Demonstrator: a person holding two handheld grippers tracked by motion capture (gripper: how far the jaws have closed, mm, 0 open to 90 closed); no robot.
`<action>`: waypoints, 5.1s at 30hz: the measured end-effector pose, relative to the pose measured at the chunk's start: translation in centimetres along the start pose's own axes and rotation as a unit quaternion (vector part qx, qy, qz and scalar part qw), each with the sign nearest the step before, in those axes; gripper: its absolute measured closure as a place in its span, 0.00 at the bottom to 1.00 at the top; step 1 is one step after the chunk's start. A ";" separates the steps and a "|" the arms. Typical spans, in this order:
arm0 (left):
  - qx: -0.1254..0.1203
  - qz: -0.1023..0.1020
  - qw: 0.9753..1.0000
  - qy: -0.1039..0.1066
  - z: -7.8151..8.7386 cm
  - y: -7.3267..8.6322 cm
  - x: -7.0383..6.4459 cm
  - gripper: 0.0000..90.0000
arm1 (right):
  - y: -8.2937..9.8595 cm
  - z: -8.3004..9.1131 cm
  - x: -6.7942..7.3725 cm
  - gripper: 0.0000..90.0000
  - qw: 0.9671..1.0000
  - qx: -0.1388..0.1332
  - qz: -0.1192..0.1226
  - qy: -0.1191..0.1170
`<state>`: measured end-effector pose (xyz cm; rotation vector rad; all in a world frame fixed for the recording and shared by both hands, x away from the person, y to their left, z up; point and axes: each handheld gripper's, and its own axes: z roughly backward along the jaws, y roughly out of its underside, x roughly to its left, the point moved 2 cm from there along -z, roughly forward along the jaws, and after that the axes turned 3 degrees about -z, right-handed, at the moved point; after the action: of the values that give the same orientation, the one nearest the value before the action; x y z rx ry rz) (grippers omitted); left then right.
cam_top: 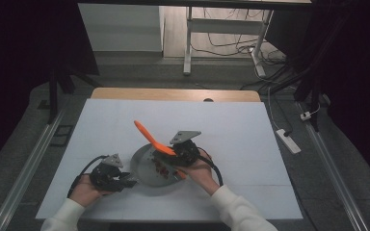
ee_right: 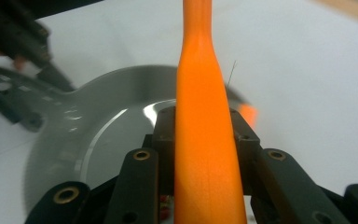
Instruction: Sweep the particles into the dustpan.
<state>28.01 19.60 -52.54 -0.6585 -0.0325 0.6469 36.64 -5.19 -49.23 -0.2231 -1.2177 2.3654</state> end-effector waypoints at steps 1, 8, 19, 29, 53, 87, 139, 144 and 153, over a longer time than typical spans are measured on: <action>0.000 0.000 1.000 0.000 0.0 0.0 0.0 0.68 | -0.1 0.4 -0.4 0.78 1.000 -0.005 0.000 0.011; 0.000 0.000 1.000 0.001 0.0 0.0 0.0 0.68 | 0.8 2.7 -3.9 0.78 0.997 -0.013 -0.039 0.066; 0.001 -0.001 1.000 0.001 0.2 0.2 -0.2 0.68 | 3.5 3.4 -5.3 0.78 0.994 0.025 -0.041 0.102; 0.002 -0.004 1.000 0.002 0.5 0.4 -0.3 0.68 | 4.0 2.8 -4.6 0.78 0.994 0.039 -0.039 0.091; 0.003 -0.005 1.000 0.001 0.4 0.4 -0.3 0.68 | 2.1 3.4 -0.1 0.78 0.999 -0.029 -0.043 0.010; 0.012 -0.017 1.000 0.010 1.0 0.5 -0.9 0.68 | 6.0 4.4 -0.9 0.78 0.996 0.024 -0.040 0.074; 0.011 -0.015 1.000 0.009 0.6 1.0 -1.7 0.68 | 6.0 7.0 2.0 0.78 0.998 -0.022 -0.057 0.017; 0.002 -0.013 1.000 0.006 0.5 1.0 -1.7 0.68 | 6.3 8.2 0.0 0.78 0.995 -0.037 -0.078 0.047; -0.019 -0.009 1.000 -0.007 0.0 1.0 -1.6 0.68 | 7.2 9.6 -2.8 0.78 0.990 -0.046 -0.106 0.086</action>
<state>26.13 19.29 -52.80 -0.6888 -0.0644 0.6349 33.40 -17.09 -49.52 -0.3054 -1.2053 2.0657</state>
